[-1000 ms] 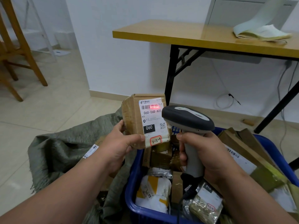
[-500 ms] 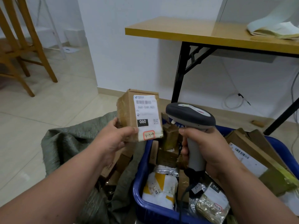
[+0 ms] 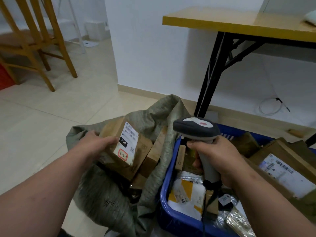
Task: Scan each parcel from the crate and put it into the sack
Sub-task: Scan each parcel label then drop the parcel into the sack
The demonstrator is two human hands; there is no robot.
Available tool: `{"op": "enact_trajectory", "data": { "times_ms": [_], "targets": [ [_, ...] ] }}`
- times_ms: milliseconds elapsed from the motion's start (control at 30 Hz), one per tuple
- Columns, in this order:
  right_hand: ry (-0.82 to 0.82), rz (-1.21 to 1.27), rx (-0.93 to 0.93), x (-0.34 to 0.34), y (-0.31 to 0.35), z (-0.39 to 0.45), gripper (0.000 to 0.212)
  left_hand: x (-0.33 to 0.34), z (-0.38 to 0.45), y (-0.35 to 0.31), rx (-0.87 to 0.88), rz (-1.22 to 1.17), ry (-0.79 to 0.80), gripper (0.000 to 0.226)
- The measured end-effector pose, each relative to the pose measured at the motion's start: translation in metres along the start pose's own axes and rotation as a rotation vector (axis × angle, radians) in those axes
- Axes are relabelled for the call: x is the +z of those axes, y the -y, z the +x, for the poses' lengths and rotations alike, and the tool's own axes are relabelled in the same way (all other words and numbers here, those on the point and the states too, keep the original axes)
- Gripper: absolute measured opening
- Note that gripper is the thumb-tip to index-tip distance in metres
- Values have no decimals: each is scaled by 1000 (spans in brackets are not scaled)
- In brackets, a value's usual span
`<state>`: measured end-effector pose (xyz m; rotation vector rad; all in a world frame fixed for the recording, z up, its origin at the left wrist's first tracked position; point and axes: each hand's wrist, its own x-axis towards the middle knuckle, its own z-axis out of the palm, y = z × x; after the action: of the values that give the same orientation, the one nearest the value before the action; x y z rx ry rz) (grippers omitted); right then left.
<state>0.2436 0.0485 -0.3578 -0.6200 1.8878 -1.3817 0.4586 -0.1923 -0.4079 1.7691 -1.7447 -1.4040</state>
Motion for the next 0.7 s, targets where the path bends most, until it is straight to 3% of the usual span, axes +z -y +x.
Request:
{"op": "enact_trajectory", "data": {
  "times_ms": [67, 133, 300, 367, 533, 700],
  "targets": [
    [-4, -9, 19, 7, -2, 5, 20, 4, 5, 0, -2, -14, 42, 108],
    [2, -24, 39, 12, -4, 11, 18, 11, 12, -3, 0, -71, 93, 101],
    [19, -75, 59, 19, -8, 24, 18, 36, 30, -6, 33, 46, 241, 39],
    [8, -80, 67, 19, -11, 28, 17, 43, 34, -1, 41, 139, 265, 28],
    [-6, -73, 68, 21, -16, 37, 21, 43, 37, 3, 145, 296, 307, 26],
    [-4, -66, 86, 23, -15, 38, 22, 46, 29, -2, 236, 386, 360, 43]
  ]
}}
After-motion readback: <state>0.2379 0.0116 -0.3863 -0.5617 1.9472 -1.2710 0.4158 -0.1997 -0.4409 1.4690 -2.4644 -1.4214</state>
